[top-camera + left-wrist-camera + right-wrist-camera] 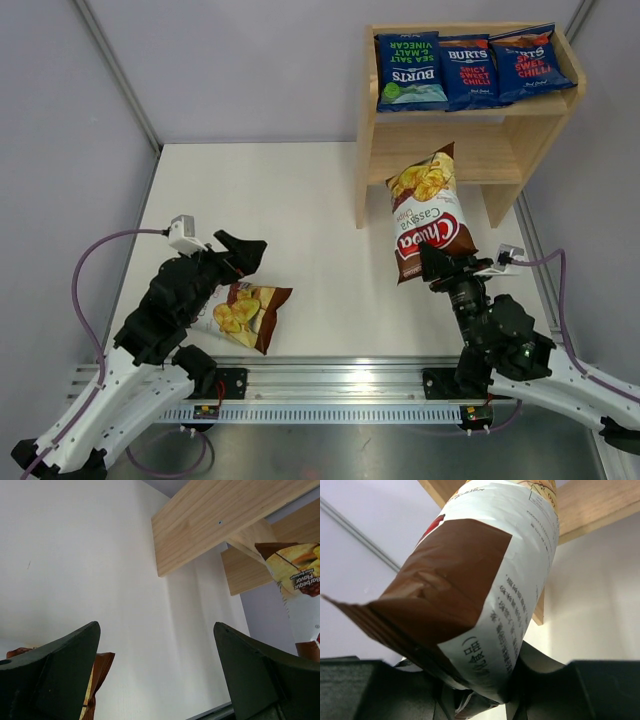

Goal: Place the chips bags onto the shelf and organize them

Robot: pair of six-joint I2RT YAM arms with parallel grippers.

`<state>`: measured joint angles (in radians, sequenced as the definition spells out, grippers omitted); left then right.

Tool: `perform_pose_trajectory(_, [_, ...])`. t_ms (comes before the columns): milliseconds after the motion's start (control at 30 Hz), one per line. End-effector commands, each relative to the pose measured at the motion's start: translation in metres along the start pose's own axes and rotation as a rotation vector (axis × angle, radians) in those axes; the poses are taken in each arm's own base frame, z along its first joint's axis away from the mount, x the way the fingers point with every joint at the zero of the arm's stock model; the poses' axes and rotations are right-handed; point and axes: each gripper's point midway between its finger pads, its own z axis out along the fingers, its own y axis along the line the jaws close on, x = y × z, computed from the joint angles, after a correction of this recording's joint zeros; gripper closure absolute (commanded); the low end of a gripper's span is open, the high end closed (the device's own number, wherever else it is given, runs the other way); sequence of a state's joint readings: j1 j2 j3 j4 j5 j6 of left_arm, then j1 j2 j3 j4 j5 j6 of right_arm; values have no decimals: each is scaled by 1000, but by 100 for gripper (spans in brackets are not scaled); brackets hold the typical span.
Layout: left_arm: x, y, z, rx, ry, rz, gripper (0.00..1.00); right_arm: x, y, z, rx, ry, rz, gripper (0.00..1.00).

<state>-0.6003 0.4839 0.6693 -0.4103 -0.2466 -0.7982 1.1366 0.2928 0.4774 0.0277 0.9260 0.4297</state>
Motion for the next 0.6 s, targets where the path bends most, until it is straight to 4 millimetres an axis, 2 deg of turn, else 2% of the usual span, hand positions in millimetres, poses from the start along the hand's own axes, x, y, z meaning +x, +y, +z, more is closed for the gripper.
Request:
perform_pose_trajectory(0, [-5, -16, -2, 70, 2, 32, 1, -39, 12, 14, 76, -130, 81, 82])
perform_pose_trajectory(67, [-2, -18, -1, 84, 14, 32, 1, -47, 21, 22, 73, -153, 97, 82])
perform_pose_trajectory(100, [-1, -19, -1, 89, 17, 34, 1, -47, 17, 33, 109, -167, 95, 82])
perform_pose_trajectory(133, [-1, -20, -1, 92, 21, 36, 1, -53, 28, 39, 74, -163, 116, 83])
perform_pose_trajectory(200, [1, -22, -2, 105, 31, 44, 1, -49, 14, 61, 132, -164, 134, 84])
perform_pose_trajectory(233, [0, -23, -3, 108, 32, 47, 1, -43, 19, 68, 92, -129, 140, 85])
perform_pose_trajectory(267, [2, -24, -4, 118, 40, 50, 1, -49, 22, 73, 63, -157, 169, 85])
perform_pose_trajectory(500, [5, -17, -14, 127, 40, 88, 1, -64, 4, 94, 43, -204, 202, 83])
perform_pose_trajectory(567, [10, -17, -14, 137, 56, 91, 1, -70, -6, 101, 34, -195, 214, 82])
